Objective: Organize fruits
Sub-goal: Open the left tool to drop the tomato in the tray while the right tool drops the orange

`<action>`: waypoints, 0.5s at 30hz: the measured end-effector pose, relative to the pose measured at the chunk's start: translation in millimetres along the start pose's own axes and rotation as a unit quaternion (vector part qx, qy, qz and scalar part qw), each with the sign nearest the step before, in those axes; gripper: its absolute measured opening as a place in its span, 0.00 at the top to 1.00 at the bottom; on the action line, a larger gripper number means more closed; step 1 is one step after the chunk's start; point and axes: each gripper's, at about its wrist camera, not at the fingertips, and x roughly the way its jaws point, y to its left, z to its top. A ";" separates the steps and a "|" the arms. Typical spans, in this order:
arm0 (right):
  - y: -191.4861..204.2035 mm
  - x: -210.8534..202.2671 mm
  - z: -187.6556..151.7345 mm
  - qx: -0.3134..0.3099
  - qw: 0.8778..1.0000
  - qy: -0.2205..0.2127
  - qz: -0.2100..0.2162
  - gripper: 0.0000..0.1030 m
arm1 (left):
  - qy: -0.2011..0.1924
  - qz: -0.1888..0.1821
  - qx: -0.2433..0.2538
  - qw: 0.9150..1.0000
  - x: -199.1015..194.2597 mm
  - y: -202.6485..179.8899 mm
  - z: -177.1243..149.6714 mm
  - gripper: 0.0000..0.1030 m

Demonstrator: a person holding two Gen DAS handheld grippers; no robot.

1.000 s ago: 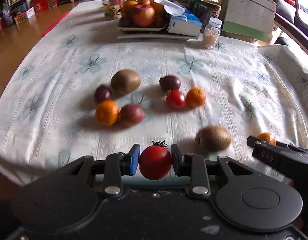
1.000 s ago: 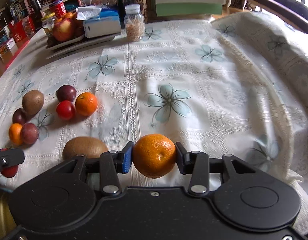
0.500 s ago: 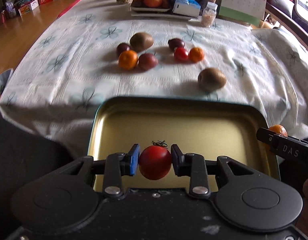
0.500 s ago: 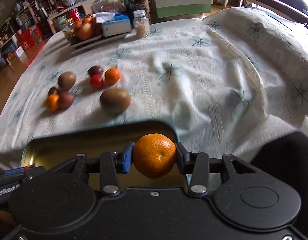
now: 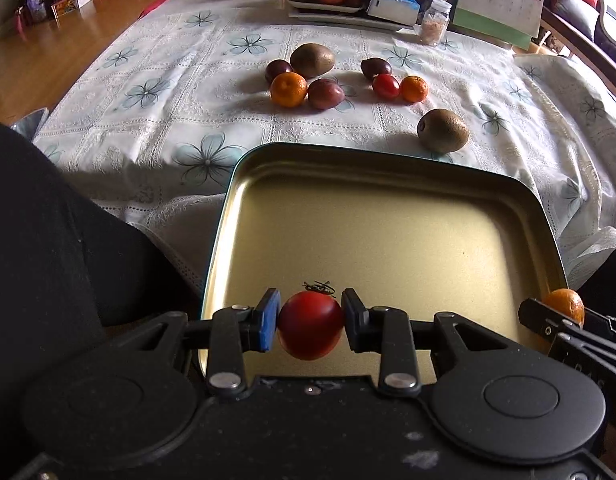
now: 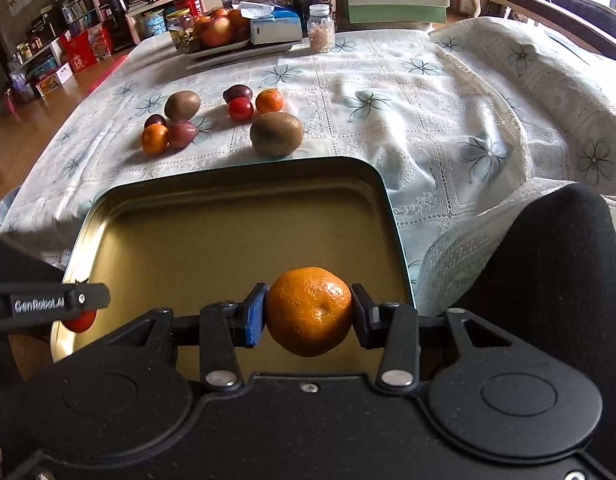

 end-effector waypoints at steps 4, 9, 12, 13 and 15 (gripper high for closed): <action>2.4 -1.2 -2.6 -0.007 1.000 0.000 -0.002 0.50 | 0.014 -0.006 -0.009 1.000 3.5 -0.1 -0.7 0.68; 1.0 -2.3 -4.9 -0.006 1.000 0.004 0.003 0.50 | 0.014 -0.001 -0.009 1.000 2.3 -2.1 -5.5 0.68; 1.2 -3.2 -5.8 -0.006 1.000 0.001 0.004 0.50 | 0.017 -0.004 -0.008 1.000 2.3 -4.3 -9.0 0.68; 1.2 -3.1 -5.8 -0.006 1.000 0.002 0.004 0.50 | 0.019 -0.005 -0.008 1.000 2.7 -4.0 -10.0 0.68; 0.9 -2.3 -5.7 -0.005 1.000 0.004 0.005 0.50 | 0.022 -0.005 -0.009 1.000 3.6 -4.9 -11.7 0.68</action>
